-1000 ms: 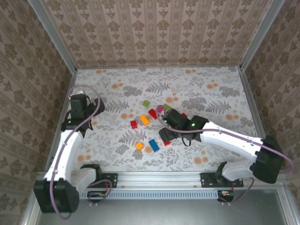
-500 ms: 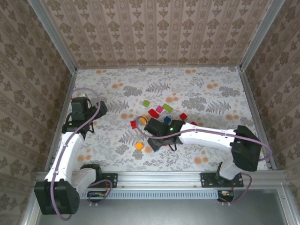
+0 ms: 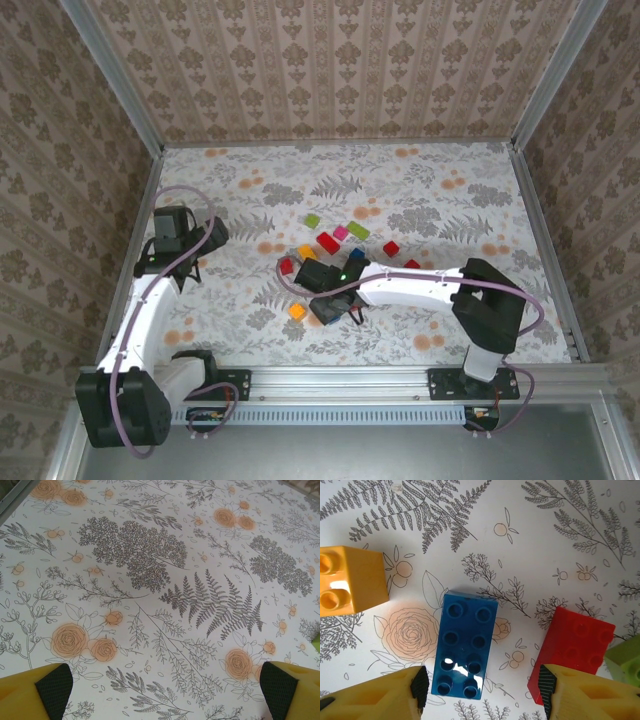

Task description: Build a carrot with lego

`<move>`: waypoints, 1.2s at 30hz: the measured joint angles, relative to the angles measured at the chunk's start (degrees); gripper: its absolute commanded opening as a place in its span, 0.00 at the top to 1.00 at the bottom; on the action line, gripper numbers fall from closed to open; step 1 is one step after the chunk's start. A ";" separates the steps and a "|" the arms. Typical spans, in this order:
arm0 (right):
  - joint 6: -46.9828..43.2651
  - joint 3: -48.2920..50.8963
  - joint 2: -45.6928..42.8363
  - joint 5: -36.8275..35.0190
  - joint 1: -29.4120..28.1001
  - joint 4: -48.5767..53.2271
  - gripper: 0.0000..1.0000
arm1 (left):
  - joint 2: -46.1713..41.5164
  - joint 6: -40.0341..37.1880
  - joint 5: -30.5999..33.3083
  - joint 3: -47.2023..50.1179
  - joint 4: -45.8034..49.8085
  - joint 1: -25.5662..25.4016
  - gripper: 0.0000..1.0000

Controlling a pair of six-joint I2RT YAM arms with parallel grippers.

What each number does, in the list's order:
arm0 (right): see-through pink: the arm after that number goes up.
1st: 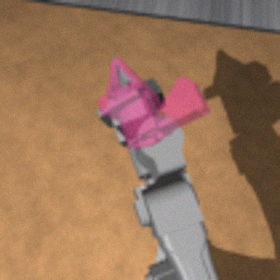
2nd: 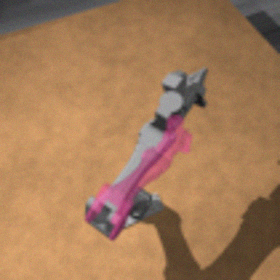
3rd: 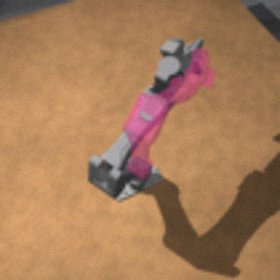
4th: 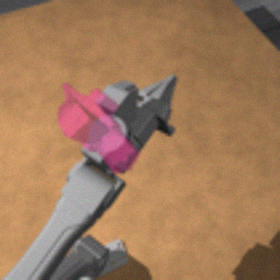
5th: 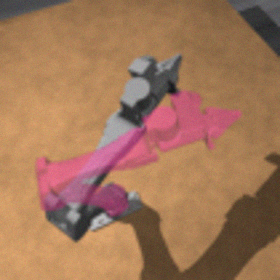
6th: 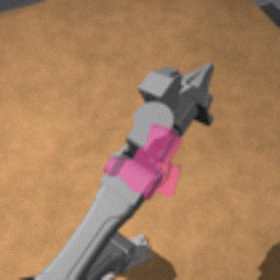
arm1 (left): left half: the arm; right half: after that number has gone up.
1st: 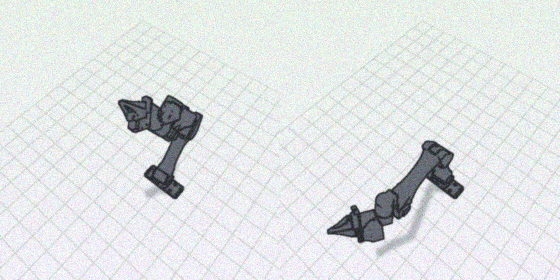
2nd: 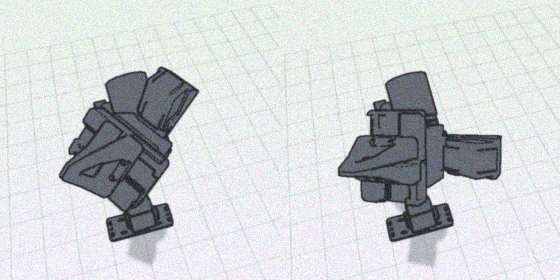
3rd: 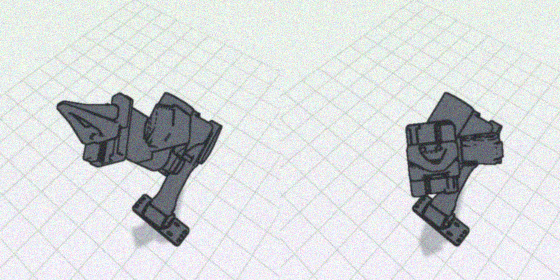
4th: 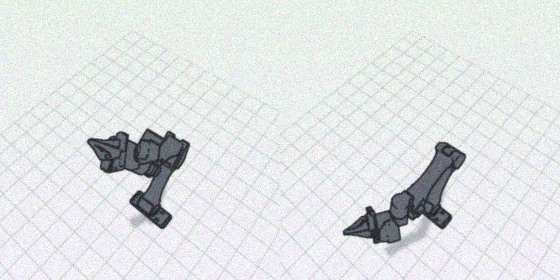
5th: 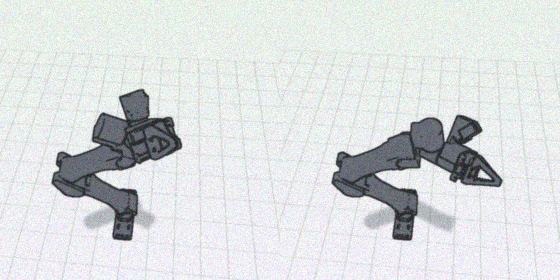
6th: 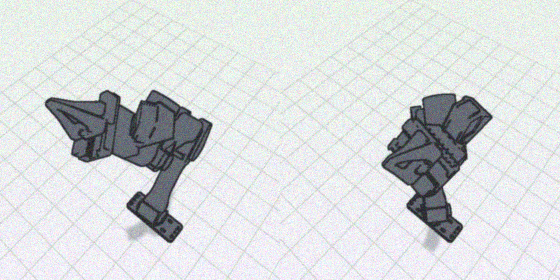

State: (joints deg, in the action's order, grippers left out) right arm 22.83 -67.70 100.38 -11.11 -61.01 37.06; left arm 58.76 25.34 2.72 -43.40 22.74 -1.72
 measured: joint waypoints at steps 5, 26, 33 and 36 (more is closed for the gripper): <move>0.26 -0.04 1.95 1.07 0.00 -1.14 0.41 | 0.09 -0.04 -0.07 0.15 0.00 0.00 0.00; 1.66 -0.04 4.61 2.84 0.00 -3.78 0.49 | 0.55 -0.04 -1.07 0.26 -0.04 0.00 0.00; 2.10 -0.04 4.76 2.84 0.00 -3.87 0.54 | 0.55 -0.04 -1.09 0.26 -0.17 0.00 0.00; 2.56 -0.04 4.76 2.84 0.00 -3.87 0.54 | 0.55 -0.04 -1.14 0.26 -0.26 0.00 0.00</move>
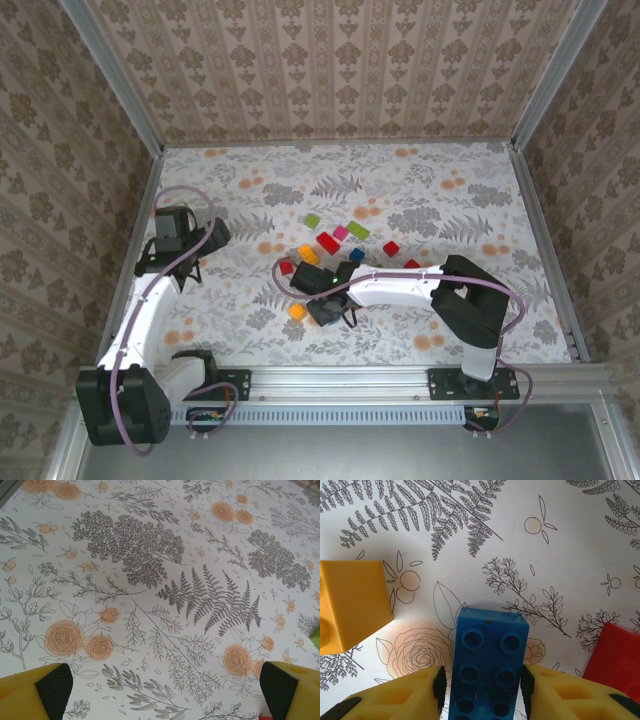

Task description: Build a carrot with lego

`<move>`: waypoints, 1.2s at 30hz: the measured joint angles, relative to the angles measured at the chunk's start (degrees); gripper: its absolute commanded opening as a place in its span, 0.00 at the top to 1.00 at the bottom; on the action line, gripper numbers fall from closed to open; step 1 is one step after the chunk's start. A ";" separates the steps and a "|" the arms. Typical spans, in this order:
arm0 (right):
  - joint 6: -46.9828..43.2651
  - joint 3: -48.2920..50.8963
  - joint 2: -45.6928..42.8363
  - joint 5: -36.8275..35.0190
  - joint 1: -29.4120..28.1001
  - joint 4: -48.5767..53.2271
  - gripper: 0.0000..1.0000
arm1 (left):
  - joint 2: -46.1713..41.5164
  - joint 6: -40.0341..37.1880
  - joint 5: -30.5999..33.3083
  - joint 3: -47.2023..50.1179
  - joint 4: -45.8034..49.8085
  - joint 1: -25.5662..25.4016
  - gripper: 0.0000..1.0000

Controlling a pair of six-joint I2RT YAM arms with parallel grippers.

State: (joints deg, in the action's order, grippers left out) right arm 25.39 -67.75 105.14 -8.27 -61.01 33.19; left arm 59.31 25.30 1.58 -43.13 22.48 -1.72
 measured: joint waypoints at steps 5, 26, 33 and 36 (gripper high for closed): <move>0.37 0.00 0.39 0.00 0.00 0.00 0.50 | 0.00 0.00 -0.33 0.00 -0.02 0.00 0.00; 0.61 0.00 1.09 -0.04 0.00 0.07 0.62 | 0.00 0.00 -0.39 0.00 -0.17 0.00 0.00; 0.35 -0.76 -1.01 -0.07 -0.04 4.46 0.63 | 0.00 0.00 -0.39 0.00 -0.17 0.00 0.00; 0.13 -3.17 -2.40 -0.04 -0.42 6.47 0.64 | 0.26 0.00 -0.37 0.00 -0.17 0.00 0.00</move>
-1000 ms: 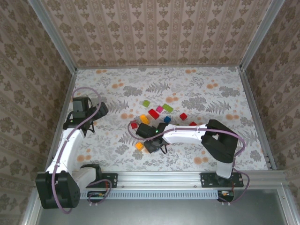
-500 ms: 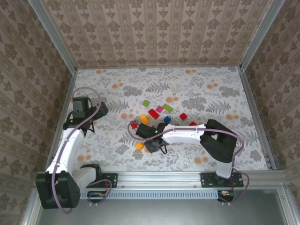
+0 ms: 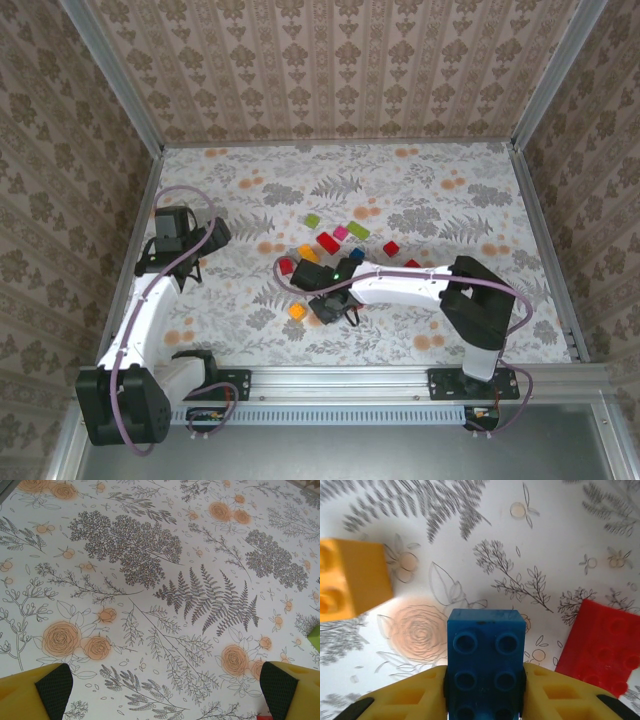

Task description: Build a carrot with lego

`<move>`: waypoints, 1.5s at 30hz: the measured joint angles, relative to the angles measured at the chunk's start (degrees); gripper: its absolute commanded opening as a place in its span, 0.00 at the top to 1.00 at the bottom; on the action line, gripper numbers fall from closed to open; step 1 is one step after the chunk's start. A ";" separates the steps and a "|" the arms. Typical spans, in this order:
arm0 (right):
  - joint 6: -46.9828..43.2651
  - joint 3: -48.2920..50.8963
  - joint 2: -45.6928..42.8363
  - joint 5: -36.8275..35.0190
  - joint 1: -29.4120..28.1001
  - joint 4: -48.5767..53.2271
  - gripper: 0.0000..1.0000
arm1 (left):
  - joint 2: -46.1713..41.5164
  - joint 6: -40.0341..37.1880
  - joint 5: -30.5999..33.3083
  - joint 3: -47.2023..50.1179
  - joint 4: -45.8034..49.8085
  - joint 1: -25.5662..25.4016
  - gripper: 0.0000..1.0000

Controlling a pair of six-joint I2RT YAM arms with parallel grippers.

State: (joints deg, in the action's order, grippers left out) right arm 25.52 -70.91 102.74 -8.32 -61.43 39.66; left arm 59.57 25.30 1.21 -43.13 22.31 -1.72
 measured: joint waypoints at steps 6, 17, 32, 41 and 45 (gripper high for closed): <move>-0.87 -4.57 -1.11 1.73 -1.49 1.09 0.64 | 1.01 -0.02 0.26 0.00 0.07 0.02 0.00; -4.35 -13.14 3.50 4.85 -2.23 2.45 0.64 | 3.43 -0.02 0.24 0.00 0.48 0.52 0.00; -7.78 -17.90 10.56 5.84 -2.23 5.05 0.65 | 3.43 -0.02 0.22 0.00 0.50 0.74 0.00; -7.85 -18.10 11.26 6.10 -2.23 5.40 0.66 | 3.43 -0.02 0.04 0.00 0.50 0.74 0.00; -8.07 -18.40 11.56 6.23 -2.23 5.35 0.66 | 3.43 -0.02 0.02 0.00 0.50 0.74 0.00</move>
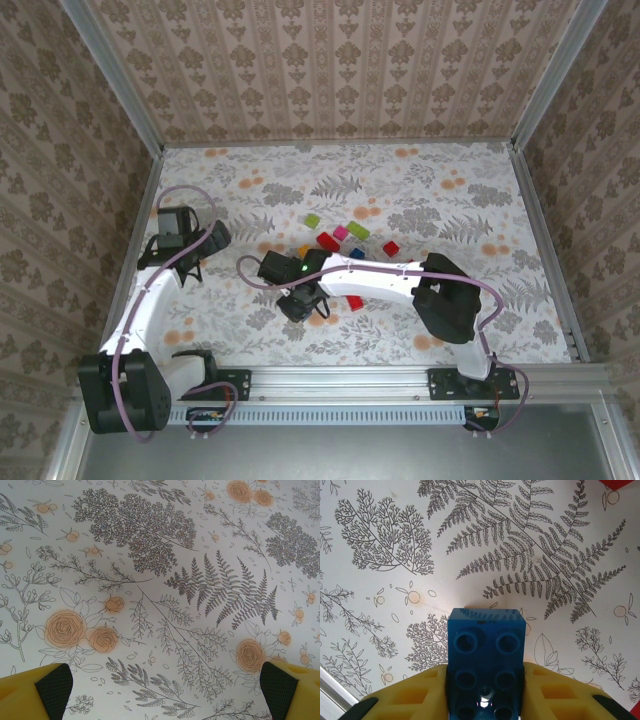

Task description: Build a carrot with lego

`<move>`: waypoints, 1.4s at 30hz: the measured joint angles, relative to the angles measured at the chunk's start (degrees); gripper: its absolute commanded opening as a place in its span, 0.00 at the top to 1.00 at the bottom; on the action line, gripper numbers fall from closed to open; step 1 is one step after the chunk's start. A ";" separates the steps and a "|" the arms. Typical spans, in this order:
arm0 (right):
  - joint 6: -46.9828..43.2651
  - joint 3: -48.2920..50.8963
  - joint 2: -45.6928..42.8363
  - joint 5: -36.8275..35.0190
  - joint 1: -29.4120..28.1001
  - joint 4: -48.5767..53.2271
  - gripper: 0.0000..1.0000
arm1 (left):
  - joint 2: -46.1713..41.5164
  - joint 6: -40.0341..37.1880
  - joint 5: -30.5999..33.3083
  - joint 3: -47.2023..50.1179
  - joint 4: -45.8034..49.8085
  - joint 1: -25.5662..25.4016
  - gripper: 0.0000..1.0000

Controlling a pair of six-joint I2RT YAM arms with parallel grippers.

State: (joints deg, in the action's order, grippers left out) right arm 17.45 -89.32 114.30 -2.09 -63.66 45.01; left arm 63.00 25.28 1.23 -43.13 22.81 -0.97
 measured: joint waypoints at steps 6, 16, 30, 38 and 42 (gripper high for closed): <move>-0.79 -0.92 0.70 0.02 0.00 0.00 0.66 | 0.00 0.00 -0.02 0.00 0.00 0.00 0.00; -1.05 -1.73 1.33 0.04 -0.04 0.02 0.67 | 0.00 0.00 -0.07 0.00 -0.02 0.00 0.00; -1.22 -0.55 0.79 -0.04 -0.04 -1.05 0.68 | 0.00 0.00 -0.48 0.00 -0.02 0.00 0.00; -0.96 -0.17 0.52 -0.68 -0.28 -1.27 0.68 | 0.00 0.00 -0.74 0.00 -0.02 0.00 0.00; -0.57 0.31 0.28 -1.20 -0.52 -1.60 0.68 | 0.00 0.00 -0.92 0.00 -0.02 0.00 0.00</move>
State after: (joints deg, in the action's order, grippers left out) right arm 16.88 -89.01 114.59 -3.29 -64.18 43.42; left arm 63.00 25.28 0.32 -43.13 22.79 -0.97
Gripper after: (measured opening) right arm 0.318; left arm 0.994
